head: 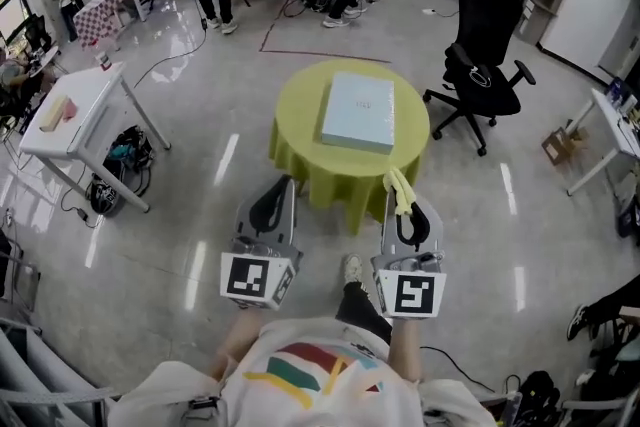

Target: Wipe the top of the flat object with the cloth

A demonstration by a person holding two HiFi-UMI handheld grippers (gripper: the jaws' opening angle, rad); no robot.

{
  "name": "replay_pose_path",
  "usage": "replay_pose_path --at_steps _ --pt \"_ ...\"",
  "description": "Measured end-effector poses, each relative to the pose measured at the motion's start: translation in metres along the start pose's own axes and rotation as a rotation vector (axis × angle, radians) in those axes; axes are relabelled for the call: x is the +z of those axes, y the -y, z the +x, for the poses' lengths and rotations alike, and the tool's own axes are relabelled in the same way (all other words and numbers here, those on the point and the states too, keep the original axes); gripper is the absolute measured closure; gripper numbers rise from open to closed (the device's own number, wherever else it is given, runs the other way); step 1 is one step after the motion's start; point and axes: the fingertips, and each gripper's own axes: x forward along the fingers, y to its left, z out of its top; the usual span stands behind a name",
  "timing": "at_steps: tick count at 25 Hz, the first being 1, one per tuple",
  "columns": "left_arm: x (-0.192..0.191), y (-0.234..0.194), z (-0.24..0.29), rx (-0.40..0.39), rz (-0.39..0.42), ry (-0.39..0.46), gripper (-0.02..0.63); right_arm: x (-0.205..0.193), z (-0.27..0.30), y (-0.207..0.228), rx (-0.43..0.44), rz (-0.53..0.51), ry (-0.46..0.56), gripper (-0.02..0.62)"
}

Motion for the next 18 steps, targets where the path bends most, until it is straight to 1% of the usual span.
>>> replay_pose_path --at_steps 4,9,12,15,18 --pt "-0.006 -0.008 0.039 0.047 0.017 -0.004 0.591 -0.019 0.032 0.020 0.070 -0.045 -0.035 0.566" --pt "-0.014 -0.011 0.095 0.077 0.041 -0.005 0.591 -0.051 0.078 0.057 0.062 -0.089 -0.097 0.566" --pt "-0.015 -0.011 0.133 0.089 0.052 -0.009 0.591 -0.063 0.106 0.080 0.071 -0.046 -0.089 0.566" --pt "-0.016 -0.013 0.172 0.108 0.044 -0.012 0.591 -0.074 0.136 0.105 0.083 0.001 -0.079 0.566" --pt "-0.019 -0.015 0.212 0.121 0.040 -0.018 0.591 -0.087 0.167 0.129 0.102 0.025 -0.086 0.566"
